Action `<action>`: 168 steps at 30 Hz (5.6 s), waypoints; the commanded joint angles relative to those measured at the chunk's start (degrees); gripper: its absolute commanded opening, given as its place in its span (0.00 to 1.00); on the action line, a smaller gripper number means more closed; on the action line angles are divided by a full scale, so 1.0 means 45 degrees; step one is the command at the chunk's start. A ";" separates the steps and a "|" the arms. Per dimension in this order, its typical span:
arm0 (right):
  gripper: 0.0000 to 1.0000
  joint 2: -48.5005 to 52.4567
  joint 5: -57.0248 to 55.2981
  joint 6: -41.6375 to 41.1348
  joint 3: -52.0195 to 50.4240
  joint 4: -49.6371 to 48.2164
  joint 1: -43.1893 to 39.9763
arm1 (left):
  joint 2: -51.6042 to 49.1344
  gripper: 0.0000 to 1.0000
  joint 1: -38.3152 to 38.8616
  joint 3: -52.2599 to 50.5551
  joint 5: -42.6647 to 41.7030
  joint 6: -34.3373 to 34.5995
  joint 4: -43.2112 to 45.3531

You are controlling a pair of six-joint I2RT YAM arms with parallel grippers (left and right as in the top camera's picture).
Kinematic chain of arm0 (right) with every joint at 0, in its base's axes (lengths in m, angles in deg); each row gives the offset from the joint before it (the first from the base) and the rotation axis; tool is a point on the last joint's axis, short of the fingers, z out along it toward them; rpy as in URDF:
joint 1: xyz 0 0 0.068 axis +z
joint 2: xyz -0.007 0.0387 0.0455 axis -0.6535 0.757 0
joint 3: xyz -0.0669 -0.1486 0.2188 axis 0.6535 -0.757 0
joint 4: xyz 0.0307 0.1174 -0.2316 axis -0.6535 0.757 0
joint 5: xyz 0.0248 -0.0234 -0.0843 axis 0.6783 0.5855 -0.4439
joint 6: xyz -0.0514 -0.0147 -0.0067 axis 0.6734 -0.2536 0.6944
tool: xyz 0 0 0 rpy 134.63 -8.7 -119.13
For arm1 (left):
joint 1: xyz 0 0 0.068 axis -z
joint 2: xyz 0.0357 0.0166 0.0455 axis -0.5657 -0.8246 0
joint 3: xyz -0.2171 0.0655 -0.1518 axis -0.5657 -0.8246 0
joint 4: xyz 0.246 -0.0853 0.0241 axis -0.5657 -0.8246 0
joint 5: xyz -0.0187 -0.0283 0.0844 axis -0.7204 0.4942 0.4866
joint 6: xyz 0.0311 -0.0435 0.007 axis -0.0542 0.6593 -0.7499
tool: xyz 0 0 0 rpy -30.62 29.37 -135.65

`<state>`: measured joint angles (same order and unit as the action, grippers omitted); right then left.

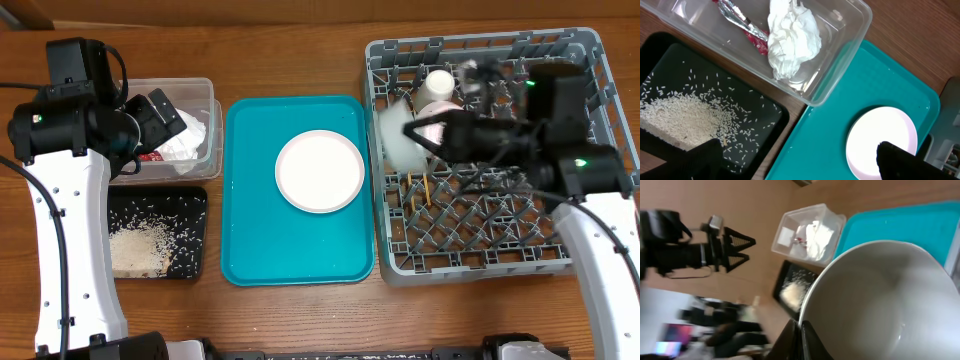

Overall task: Sort waste into correct bins and load items into the dishwasher
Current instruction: 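Carry the white bowl into the rack and set it down, then return the right gripper to the teal tray and grasp the white plate, then carry the white plate into the rack and stand it upright, then press the plate upright between rack tines, then open and lift the right gripper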

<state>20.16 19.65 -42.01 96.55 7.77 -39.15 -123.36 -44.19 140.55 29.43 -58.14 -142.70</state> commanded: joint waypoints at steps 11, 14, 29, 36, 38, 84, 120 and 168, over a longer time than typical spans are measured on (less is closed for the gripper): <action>0.04 0.0117 0.5969 0.2011 -0.5047 -0.1161 -0.4503 | -0.0029 1.00 0.0087 0.0078 0.0083 -0.0112 0.0015; 0.04 0.0199 0.6076 0.2011 -0.5897 -0.1554 -0.4789 | -0.0029 1.00 0.0087 0.0078 0.0083 -0.0112 0.0015; 0.04 0.0874 0.4211 0.2006 -0.6849 -0.2516 -0.6572 | -0.0029 1.00 0.0087 0.0078 0.0087 -0.0112 0.0015; 0.04 0.0874 0.1613 0.2006 -0.6849 -0.2594 -0.7383 | -0.0029 1.00 0.0087 0.0078 0.0083 -0.0112 0.0015; 0.05 0.0874 0.0631 0.2006 -0.6849 -0.2701 -0.7529 | -0.0029 1.00 0.0087 0.0078 0.0083 -0.0112 0.0019; 0.65 0.6713 -1.3648 0.2351 -0.1457 -0.7737 1.0244 | -0.0029 1.00 0.0087 0.0078 0.0087 -0.0112 0.0015; 0.04 0.0899 -1.0088 -0.0612 -0.0073 -0.7388 0.7932 | -0.0029 1.00 0.0087 0.0078 0.0087 -0.0112 0.0015; 0.04 0.3385 -0.4600 -0.5756 -0.1035 -0.3633 -0.0549 | -0.0029 1.00 0.0087 0.0078 0.0087 -0.0112 0.0015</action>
<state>35.33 6.25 -73.01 91.54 -9.73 -41.67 -123.36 -44.19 140.55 29.43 -58.14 -142.70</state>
